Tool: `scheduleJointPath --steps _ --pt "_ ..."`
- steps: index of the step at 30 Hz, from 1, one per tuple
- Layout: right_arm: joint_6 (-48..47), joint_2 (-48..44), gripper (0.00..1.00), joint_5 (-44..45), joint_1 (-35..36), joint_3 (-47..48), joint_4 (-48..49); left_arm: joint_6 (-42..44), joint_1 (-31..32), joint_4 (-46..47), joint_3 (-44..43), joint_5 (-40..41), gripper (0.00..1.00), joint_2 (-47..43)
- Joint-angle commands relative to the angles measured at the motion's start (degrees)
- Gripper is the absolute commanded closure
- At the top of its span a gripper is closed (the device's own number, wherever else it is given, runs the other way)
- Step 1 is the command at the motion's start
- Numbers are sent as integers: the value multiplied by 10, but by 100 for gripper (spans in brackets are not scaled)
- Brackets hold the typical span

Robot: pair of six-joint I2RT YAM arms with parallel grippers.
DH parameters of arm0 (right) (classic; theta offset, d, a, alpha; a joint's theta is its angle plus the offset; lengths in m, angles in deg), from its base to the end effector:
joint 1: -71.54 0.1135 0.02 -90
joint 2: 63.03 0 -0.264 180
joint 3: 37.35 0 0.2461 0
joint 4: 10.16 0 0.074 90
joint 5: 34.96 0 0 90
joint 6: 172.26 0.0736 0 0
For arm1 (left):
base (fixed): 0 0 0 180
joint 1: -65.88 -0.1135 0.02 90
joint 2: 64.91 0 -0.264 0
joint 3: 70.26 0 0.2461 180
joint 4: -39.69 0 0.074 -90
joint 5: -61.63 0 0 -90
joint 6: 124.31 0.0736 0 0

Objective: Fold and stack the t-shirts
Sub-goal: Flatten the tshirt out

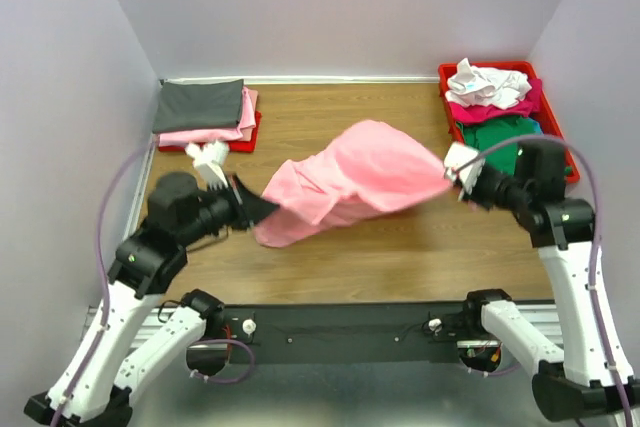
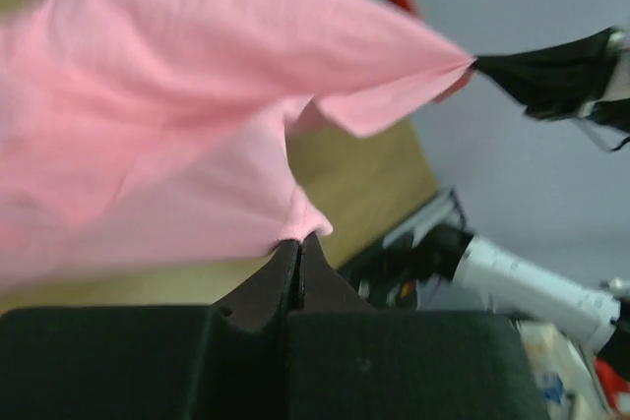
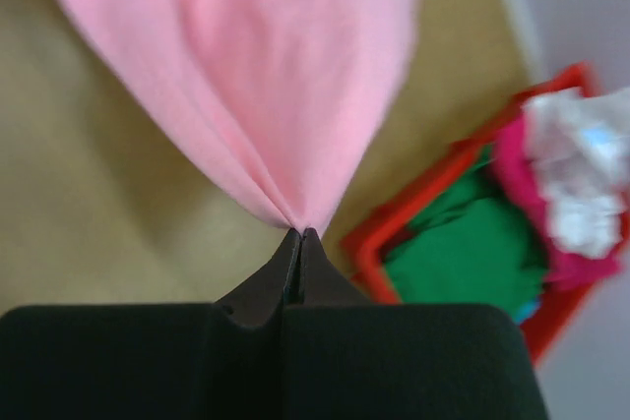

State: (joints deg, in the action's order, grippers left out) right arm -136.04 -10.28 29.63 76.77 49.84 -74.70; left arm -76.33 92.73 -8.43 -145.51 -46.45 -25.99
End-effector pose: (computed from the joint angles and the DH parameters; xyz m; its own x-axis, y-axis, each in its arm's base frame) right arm 0.1811 0.0483 0.3924 0.0696 -0.7254 -0.6848 -0.6700 0.4746 -0.5708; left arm 0.1269 -0.0898 0.3957 -0.6043 -0.4073 -0.6848 0.3983 0.5899 -0.7024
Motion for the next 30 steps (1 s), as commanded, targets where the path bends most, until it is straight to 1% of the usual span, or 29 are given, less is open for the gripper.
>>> scheduleJointPath --steps 1,2,3,4,5,7,8,9,11,12,13,14,15,16,17,18,19,20,21,22,23,24,26,27,28,29,30 --pt "-104 -84 99 -33 -1 -133 -188 -80 0 -137 90 -90 100 -127" --pt "-107 -96 100 -14 -1 -160 -194 -83 0 -156 106 -95 100 -142" --pt "-109 -109 100 23 -1 -194 -196 -92 0 -174 121 -100 100 -167" --pt "-110 -128 100 39 -2 -209 -196 -95 0 -198 147 -108 100 -176" --pt "-110 -137 100 58 -2 -218 -198 -100 0 -206 160 -113 100 -184" --pt "-105 -143 100 60 -2 -217 -196 -107 0 -197 187 -127 100 -191" --pt "-99 -140 99 56 -2 -212 -189 -109 0 -189 191 -126 100 -180" --pt "-78 -134 100 55 -2 -207 -177 -101 0 -179 190 -107 100 -170" --pt "-49 -98 100 60 -2 -197 -109 -90 0 -126 181 -75 100 -138" --pt "-21 -78 100 65 -2 -190 -47 -69 0 -76 169 -39 100 -98" --pt "-7 -32 99 76 -1 -183 -18 -57 0 -51 160 -16 100 -73" --pt "7 0 100 83 -2 -173 10 -41 -1 -26 147 8 100 -15" --pt "20 29 100 87 -1 -158 36 -26 0 0 130 34 100 17" --pt "38 60 100 89 -1 -110 68 0 0 40 82 87 100 50" --pt "52 97 100 93 -1 -82 83 11 -3 61 52 104 100 82" --pt "77 155 100 100 -1 -45 102 23 -10 97 -22 124 100 146" --pt "88 187 100 102 -1 -11 110 37 -13 108 -67 135 100 177" --pt "98 211 100 107 -1 67 117 56 -19 114 -116 144 100 238" --pt "115 254 100 108 0 106 119 69 -21 117 -229 150 100 265" --pt "122 273 100 111 -1 145 120 78 -21 105 -293 167 100 293" --pt "127 287 100 120 -1 233 121 99 -21 94 -356 176 100 342" --pt "134 312 100 126 -1 273 121 109 -22 70 -485 176 100 364" --pt "131 325 100 141 -1 347 120 127 -22 38 -613 197 100 404" --pt "127 327 99 143 -1 375 120 135 -22 21 -675 200 100 438" --pt "119 326 100 146 -1 426 121 155 -22 -3 -774 200 100 450" --pt "116 324 100 149 0 446 121 161 -22 -6 -803 201 100 455" --pt "112 319 100 150 -1 464 121 166 -22 -1 -811 199 100 437"
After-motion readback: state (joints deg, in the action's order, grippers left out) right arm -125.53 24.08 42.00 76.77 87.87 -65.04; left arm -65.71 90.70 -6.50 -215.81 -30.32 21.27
